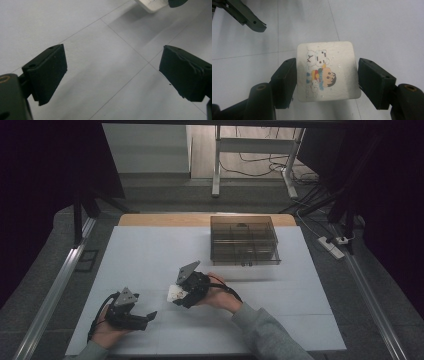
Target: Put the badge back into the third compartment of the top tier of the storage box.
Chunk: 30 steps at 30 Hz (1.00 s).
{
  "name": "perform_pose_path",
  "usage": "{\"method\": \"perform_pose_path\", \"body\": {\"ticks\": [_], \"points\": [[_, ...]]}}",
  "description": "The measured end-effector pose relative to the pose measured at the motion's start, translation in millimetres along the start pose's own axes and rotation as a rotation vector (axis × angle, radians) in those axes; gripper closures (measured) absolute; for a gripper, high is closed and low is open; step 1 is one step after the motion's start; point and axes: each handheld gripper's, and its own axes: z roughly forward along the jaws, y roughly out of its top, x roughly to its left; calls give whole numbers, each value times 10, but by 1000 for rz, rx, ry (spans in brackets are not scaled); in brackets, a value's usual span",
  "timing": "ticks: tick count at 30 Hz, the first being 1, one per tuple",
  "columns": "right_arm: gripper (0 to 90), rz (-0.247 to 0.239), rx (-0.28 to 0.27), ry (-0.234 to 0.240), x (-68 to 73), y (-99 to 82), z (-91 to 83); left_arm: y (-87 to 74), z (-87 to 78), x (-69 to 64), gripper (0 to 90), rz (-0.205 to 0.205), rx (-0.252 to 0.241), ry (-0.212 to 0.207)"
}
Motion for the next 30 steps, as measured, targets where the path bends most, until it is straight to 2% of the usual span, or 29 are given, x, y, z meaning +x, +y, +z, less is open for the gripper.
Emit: {"method": "perform_pose_path", "body": {"ticks": [19,30], "points": [[329,24,-23,-33,8,-159,-213,4,-10,-4,82,1,-4,-1],[329,42,-36,-60,23,-298,-414,21,4,-7,82,7,-5,-2]]}}
